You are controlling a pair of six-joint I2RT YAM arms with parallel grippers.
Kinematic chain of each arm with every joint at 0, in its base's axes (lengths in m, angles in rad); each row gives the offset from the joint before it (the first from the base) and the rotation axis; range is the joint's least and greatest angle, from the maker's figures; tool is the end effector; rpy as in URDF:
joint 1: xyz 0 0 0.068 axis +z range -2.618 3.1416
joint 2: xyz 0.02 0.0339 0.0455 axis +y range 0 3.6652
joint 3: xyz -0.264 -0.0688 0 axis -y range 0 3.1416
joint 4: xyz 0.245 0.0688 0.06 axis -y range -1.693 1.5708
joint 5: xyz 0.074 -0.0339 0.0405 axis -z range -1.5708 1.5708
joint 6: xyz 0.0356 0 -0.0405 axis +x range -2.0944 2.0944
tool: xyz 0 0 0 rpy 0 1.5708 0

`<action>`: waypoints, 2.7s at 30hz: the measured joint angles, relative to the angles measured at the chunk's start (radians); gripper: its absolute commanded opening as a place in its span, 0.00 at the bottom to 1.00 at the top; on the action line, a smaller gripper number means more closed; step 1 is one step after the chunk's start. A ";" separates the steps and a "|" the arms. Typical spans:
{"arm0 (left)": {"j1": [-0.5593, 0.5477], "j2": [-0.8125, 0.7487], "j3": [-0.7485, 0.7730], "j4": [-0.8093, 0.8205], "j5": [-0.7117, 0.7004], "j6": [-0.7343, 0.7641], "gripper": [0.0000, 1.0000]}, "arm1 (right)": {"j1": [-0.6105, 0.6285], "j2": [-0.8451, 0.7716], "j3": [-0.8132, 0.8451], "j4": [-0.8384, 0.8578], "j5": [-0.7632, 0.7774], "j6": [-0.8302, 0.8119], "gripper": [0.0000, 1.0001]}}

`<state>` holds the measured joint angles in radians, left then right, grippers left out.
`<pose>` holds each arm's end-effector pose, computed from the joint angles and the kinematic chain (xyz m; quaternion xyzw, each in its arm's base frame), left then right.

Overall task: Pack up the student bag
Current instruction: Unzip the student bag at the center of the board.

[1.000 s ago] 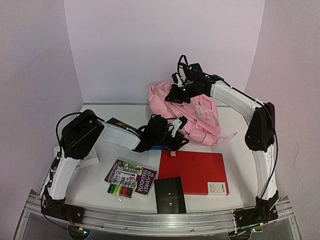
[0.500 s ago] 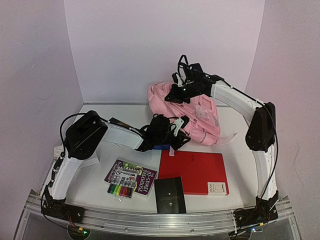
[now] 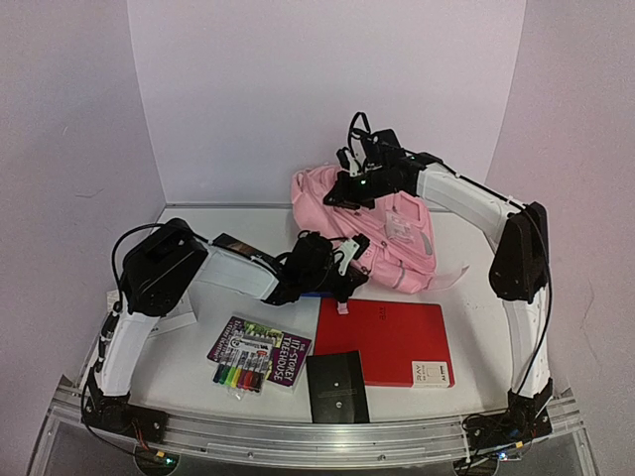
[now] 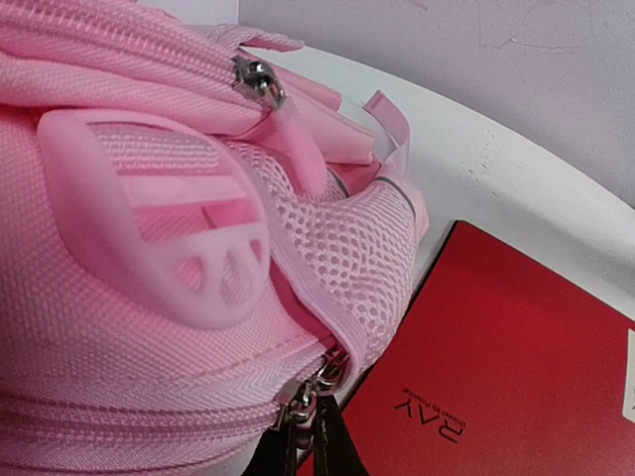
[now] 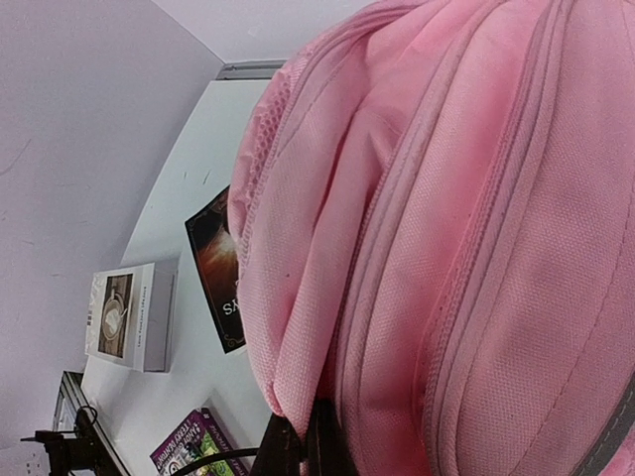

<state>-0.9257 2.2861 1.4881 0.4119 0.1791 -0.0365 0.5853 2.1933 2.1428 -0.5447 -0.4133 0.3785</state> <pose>0.3005 -0.4098 0.1382 0.4005 0.7245 -0.3231 0.4586 0.4171 0.2936 0.3158 -0.1849 0.8500 0.3732 0.3225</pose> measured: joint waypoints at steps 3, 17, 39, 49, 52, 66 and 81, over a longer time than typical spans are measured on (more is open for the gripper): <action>-0.006 -0.063 -0.066 -0.015 -0.024 -0.022 0.00 | 0.005 -0.023 -0.032 0.024 -0.011 -0.023 0.00; -0.010 -0.164 -0.087 -0.138 0.022 -0.141 0.00 | -0.007 -0.127 -0.168 0.078 -0.052 -0.151 0.00; 0.245 -0.215 -0.148 0.102 0.592 -0.882 0.00 | -0.008 -0.142 -0.289 0.125 -0.092 -0.394 0.00; 0.301 -0.199 -0.214 0.317 0.628 -1.163 0.19 | -0.011 -0.173 -0.343 0.110 -0.065 -0.486 0.00; 0.324 -0.199 -0.248 0.356 0.603 -1.192 0.25 | -0.014 -0.179 -0.343 0.096 -0.051 -0.494 0.00; 0.260 -0.530 -0.289 -0.116 0.065 -0.690 0.47 | -0.032 -0.195 -0.345 0.063 -0.020 -0.465 0.00; -0.057 -0.379 -0.180 -0.171 -0.468 0.020 0.42 | -0.033 -0.195 -0.345 0.059 -0.026 -0.325 0.00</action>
<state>-0.9827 1.9074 1.3077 0.2408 -0.2888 -0.0161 0.5524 1.9987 1.7973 -0.4861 -0.4388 0.0534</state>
